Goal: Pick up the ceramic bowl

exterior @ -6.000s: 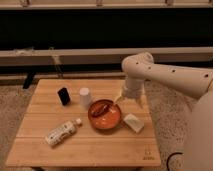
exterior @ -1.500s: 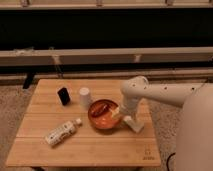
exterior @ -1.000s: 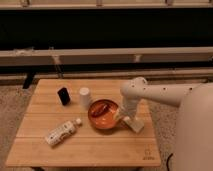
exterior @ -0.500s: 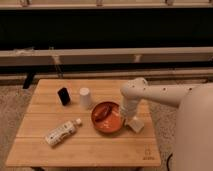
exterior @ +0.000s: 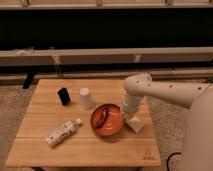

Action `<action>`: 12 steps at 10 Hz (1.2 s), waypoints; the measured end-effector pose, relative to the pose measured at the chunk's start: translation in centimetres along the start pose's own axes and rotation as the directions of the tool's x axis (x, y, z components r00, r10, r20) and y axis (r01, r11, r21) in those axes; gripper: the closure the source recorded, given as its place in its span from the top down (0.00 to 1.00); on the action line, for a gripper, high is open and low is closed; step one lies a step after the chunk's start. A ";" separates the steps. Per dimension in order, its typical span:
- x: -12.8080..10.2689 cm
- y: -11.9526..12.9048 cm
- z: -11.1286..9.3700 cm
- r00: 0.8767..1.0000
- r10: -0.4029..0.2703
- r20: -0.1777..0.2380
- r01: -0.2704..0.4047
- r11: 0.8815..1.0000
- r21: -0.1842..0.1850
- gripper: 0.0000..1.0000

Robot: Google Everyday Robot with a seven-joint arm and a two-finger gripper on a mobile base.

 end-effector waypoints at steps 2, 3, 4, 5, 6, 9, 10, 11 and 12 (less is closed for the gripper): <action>-0.2 0.0 -0.4 1.000 -0.002 -0.001 0.002 1.000 -0.017 0.01; -0.3 0.1 -1.3 1.000 -0.013 -0.006 0.013 0.999 -0.032 0.01; -0.3 0.2 -2.2 1.000 -0.021 -0.008 0.021 0.999 -0.039 0.01; -0.3 0.3 -3.0 1.000 -0.030 -0.011 0.029 0.999 -0.046 0.01; -0.5 0.4 -3.6 0.999 -0.040 -0.012 0.040 0.998 -0.057 0.01; -0.9 0.8 -4.6 0.998 -0.065 -0.022 0.062 0.994 -0.085 0.01; -1.2 1.1 -5.4 0.997 -0.077 -0.027 0.074 0.992 -0.097 0.01; -1.4 1.5 -5.9 0.995 -0.091 -0.033 0.087 0.990 -0.109 0.01; -1.6 1.7 -6.5 0.994 -0.099 -0.037 0.094 0.989 -0.118 0.01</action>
